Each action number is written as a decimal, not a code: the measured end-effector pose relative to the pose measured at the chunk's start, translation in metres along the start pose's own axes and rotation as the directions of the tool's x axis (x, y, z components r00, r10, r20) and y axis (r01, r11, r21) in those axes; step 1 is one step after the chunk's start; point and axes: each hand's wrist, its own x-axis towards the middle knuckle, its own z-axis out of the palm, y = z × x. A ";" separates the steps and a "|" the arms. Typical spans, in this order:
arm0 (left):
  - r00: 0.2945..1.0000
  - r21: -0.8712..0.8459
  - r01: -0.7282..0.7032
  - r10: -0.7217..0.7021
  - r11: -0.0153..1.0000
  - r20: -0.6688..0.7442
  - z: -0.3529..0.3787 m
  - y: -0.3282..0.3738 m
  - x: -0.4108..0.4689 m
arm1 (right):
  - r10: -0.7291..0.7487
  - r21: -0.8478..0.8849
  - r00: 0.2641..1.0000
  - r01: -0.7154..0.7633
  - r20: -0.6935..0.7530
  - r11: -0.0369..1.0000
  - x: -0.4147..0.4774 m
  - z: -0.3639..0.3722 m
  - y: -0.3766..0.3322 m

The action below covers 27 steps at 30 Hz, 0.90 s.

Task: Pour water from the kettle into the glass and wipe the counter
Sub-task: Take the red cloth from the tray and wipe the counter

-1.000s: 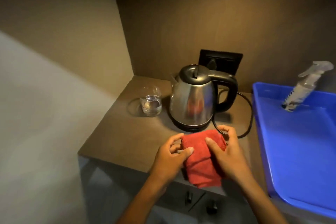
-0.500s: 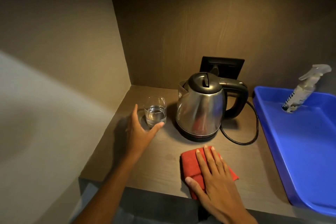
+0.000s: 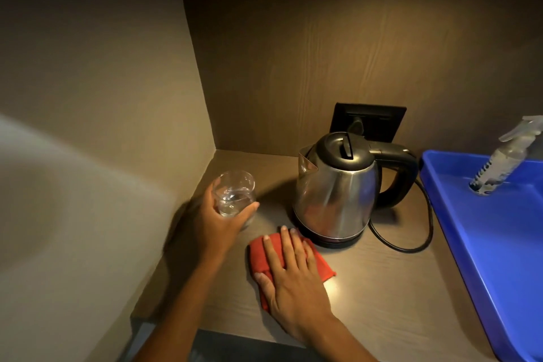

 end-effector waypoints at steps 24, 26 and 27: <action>0.987 0.070 -0.102 0.110 0.992 -0.118 -0.051 0.003 -0.034 | -0.339 0.147 0.920 0.314 0.196 0.938 0.048 -0.005 0.000; 0.990 0.082 -0.104 0.111 0.991 -0.086 -0.043 0.002 -0.033 | -0.300 0.134 0.934 0.278 0.192 0.951 0.029 -0.009 0.009; 0.992 0.083 -0.102 0.108 0.991 -0.072 -0.038 0.003 -0.034 | -0.281 0.129 0.941 0.259 0.189 0.957 0.019 -0.011 0.013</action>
